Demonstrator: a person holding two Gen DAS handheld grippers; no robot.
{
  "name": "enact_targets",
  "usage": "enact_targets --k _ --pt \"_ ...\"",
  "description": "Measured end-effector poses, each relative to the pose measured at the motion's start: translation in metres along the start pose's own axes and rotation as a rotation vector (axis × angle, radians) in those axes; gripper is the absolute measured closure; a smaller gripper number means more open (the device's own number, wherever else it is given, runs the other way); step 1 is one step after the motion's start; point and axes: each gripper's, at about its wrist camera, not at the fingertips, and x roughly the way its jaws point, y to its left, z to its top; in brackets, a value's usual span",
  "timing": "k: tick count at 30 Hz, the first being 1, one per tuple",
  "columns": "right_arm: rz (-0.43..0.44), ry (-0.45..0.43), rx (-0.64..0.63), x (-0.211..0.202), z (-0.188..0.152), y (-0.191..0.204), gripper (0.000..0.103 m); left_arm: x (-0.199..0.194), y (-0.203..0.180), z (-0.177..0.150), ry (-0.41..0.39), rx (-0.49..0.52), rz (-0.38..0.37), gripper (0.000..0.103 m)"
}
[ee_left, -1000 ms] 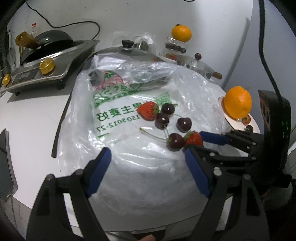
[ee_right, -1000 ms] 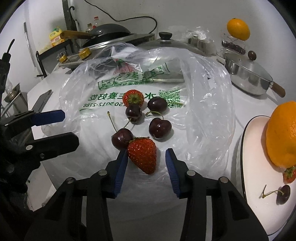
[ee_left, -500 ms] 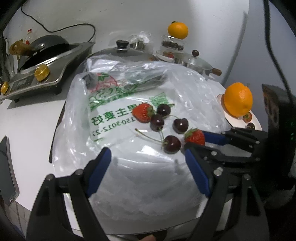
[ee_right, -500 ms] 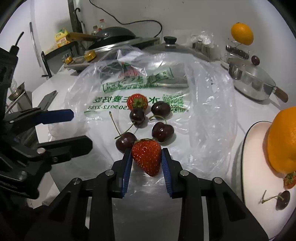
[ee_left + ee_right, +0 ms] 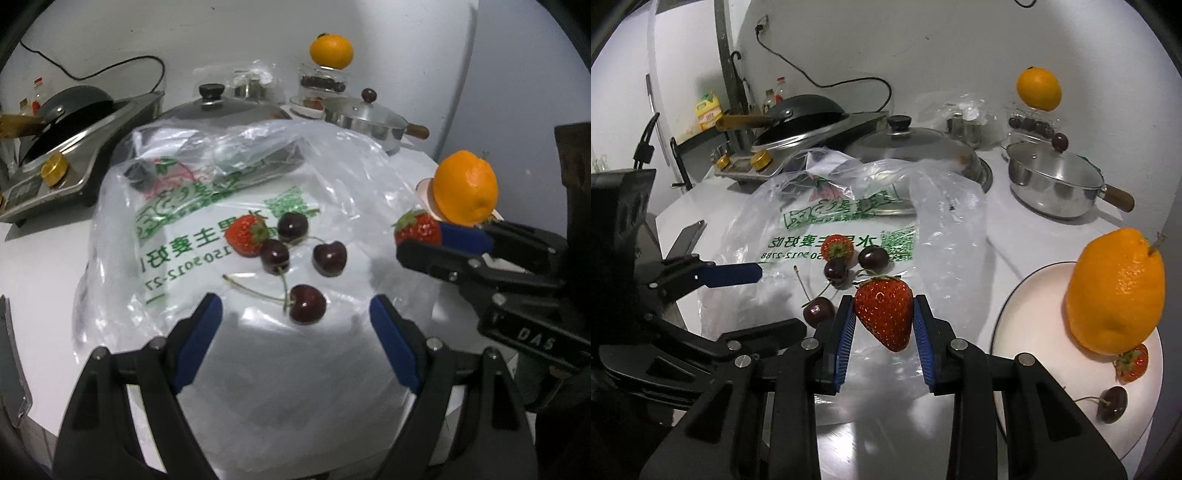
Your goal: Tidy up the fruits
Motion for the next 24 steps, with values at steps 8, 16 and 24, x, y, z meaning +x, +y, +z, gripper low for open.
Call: enact_targets --k 8,16,24 --pt "0.025 0.001 0.020 0.003 -0.003 -0.011 0.070 0.024 -0.005 0.003 0.047 -0.019 0.008 0.020" --pt "0.041 -0.004 0.027 0.005 -0.004 -0.017 0.070 0.037 0.000 0.003 0.084 -0.055 0.033 0.042" --pt "0.058 -0.001 0.042 0.009 -0.006 -0.020 0.070 0.038 0.003 0.003 0.088 -0.085 0.016 0.055"
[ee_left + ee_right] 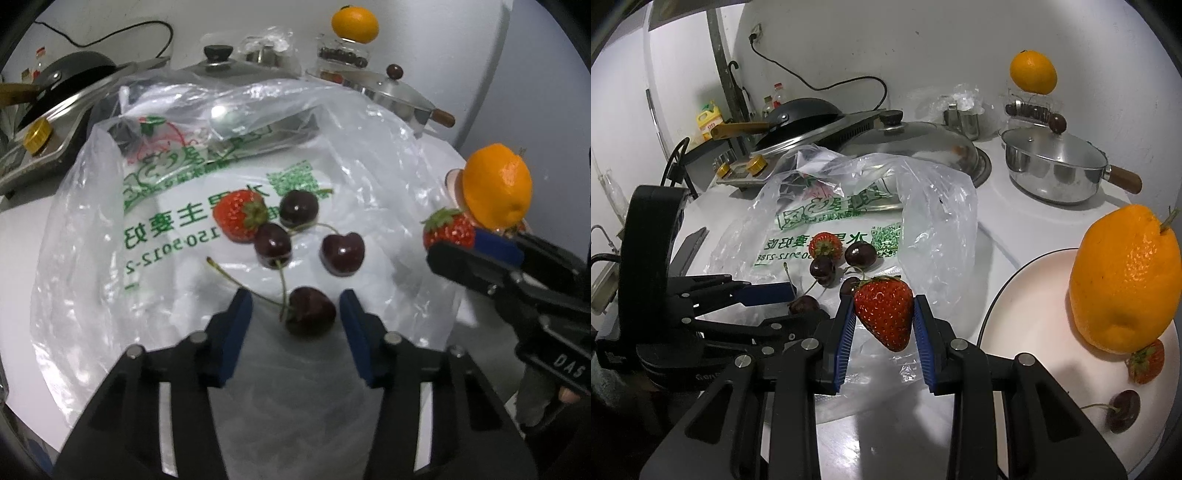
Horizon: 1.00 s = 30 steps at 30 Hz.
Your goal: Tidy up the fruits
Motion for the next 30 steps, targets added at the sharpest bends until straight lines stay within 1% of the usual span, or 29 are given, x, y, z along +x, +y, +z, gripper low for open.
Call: enact_targets --k 3,4,5,10,22,30 --pt "0.002 0.001 0.003 0.000 -0.001 -0.002 0.070 0.000 -0.003 0.000 0.000 0.005 -0.012 0.060" --pt "0.001 0.002 0.002 0.001 -0.001 -0.002 0.070 0.001 -0.004 0.000 0.002 0.009 -0.015 0.067" --pt "0.001 0.002 0.002 0.001 0.000 -0.002 0.070 0.000 -0.005 0.000 0.004 0.008 -0.020 0.069" --pt "0.001 0.001 0.000 0.001 -0.001 -0.002 0.070 -0.002 -0.007 -0.001 0.007 0.013 -0.035 0.075" --pt "-0.013 -0.004 -0.017 -0.003 0.002 0.008 0.070 -0.017 -0.003 -0.006 -0.017 0.019 -0.069 0.075" --pt "-0.016 -0.008 -0.039 -0.007 0.004 0.022 0.070 -0.031 0.003 -0.010 -0.039 0.020 -0.066 0.075"
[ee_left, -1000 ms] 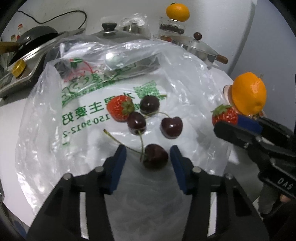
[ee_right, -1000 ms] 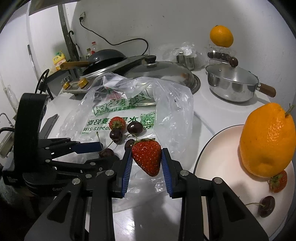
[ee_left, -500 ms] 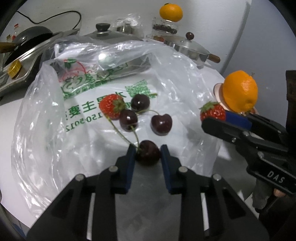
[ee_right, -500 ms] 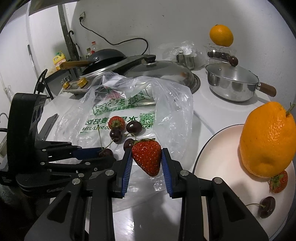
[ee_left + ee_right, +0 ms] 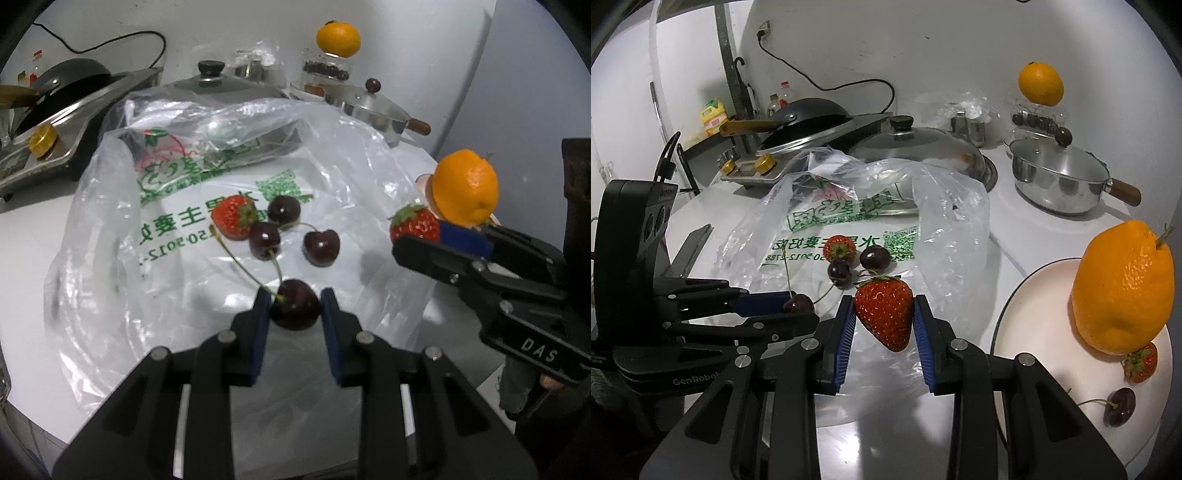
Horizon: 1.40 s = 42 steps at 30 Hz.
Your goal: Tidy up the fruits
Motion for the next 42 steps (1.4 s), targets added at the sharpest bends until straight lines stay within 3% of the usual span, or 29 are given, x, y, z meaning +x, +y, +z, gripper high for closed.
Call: enact_targets --k 20,42 --pt "-0.043 -0.040 -0.024 -0.029 0.006 0.013 0.070 -0.033 -0.009 0.005 -0.074 0.042 -0.017 0.075" --pt "-0.108 -0.064 0.009 -0.059 -0.003 -0.012 0.070 -0.036 -0.044 0.012 -0.103 0.102 -0.041 0.075"
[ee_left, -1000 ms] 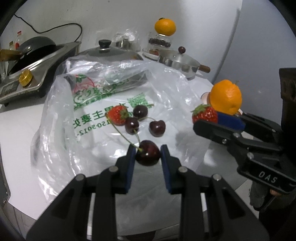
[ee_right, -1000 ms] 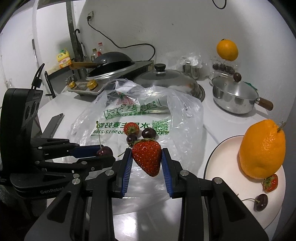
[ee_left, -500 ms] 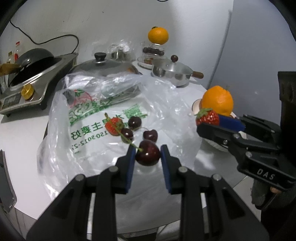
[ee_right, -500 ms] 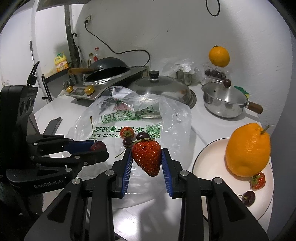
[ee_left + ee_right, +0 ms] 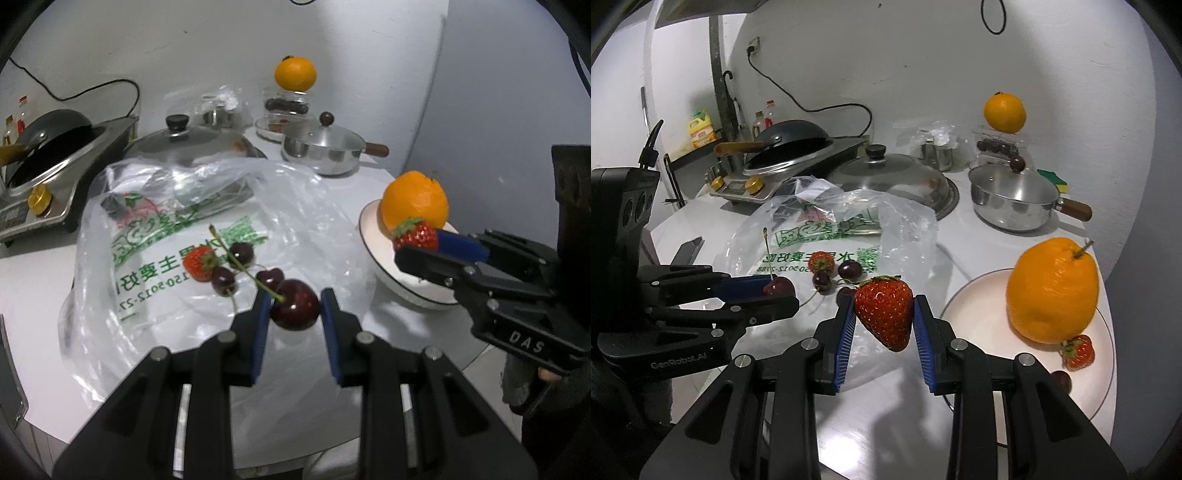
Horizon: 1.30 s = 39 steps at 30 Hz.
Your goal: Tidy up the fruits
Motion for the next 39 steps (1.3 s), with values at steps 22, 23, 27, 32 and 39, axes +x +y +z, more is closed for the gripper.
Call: enact_targets --k 22,23,27,32,39 --pt "-0.055 -0.010 0.063 -0.017 -0.018 -0.042 0.070 0.018 -0.043 0.016 0.008 0.065 -0.033 0.075" --pt "-0.058 -0.011 0.066 -0.018 -0.018 -0.044 0.070 0.019 -0.045 0.016 0.010 0.068 -0.034 0.075" --pt "-0.071 -0.012 0.083 -0.021 -0.024 -0.055 0.070 0.024 -0.055 0.019 0.014 0.083 -0.042 0.075" --pt "-0.083 -0.007 0.104 -0.026 -0.031 -0.071 0.069 0.033 -0.067 0.020 0.025 0.099 -0.051 0.075" --pt "-0.102 0.003 0.123 -0.029 -0.039 -0.091 0.069 0.045 -0.084 0.023 0.039 0.118 -0.070 0.075"
